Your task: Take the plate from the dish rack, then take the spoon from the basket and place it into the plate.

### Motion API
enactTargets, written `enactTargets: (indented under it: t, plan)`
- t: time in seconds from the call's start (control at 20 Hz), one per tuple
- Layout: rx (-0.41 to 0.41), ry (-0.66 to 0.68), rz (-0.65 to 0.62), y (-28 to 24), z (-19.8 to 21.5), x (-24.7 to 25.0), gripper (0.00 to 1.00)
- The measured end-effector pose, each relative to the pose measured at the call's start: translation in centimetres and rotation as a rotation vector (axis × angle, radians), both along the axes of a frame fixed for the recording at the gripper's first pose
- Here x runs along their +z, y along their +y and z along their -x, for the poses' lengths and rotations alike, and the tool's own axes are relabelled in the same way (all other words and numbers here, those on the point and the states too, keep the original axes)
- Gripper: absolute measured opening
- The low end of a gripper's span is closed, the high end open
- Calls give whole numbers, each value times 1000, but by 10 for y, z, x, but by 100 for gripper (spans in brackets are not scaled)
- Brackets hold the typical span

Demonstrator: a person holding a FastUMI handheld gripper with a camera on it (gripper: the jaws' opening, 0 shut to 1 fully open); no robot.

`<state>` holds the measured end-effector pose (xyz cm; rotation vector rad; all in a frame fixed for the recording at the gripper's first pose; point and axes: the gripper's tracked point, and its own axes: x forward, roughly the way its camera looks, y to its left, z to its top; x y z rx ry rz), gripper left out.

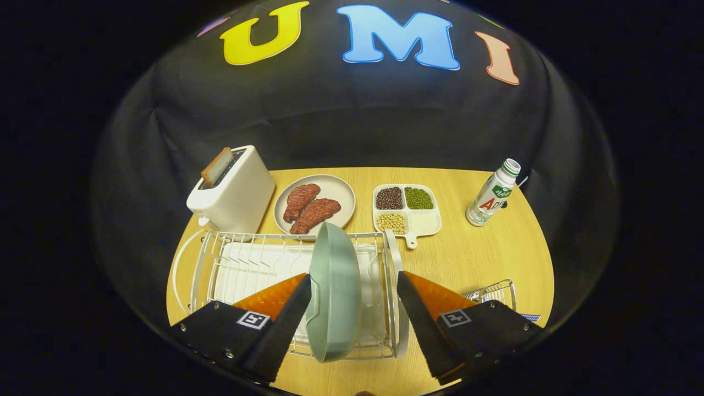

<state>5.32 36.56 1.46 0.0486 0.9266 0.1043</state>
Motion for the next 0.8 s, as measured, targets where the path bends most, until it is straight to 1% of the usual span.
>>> enactTargets:
  t: [0.05,0.15,0.2,0.3,0.35,0.4,0.45,0.65,0.8]
  plan:
    - [-6,12,8,1,1,-2,93]
    - [-8,47,24,3,0,-14,90]
    - [-23,63,54,-3,0,-21,76]
    - [-31,76,66,-6,-2,-30,48]
    - [-43,74,53,-2,-4,-28,39]
    - [-41,79,67,-3,-1,-33,27]
    - [-40,84,85,-3,-2,-29,24]
    - [-50,61,157,-3,-1,-16,24]
    - [-59,70,179,-3,2,-14,24]
